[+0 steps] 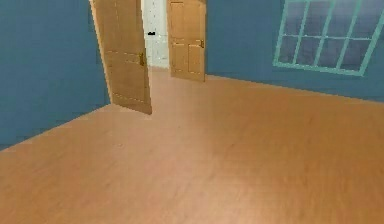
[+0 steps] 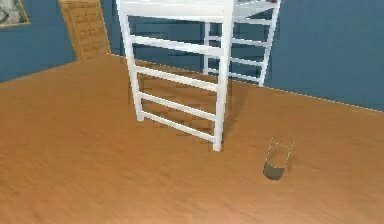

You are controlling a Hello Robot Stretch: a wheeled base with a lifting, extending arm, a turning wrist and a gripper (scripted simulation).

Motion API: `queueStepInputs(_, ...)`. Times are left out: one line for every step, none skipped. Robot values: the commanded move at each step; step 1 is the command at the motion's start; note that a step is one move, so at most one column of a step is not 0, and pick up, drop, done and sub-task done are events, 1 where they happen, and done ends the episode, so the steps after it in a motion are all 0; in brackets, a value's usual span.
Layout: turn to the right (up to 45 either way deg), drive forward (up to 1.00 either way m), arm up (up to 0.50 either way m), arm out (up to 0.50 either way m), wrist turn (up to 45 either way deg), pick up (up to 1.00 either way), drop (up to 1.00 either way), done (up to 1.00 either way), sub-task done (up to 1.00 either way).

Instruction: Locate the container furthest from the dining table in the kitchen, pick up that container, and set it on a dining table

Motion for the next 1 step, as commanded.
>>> queueStepInputs(0.0, 1.0, 0.0, 0.0, 0.0, 0.0, 0.0, 0.0, 0.0)
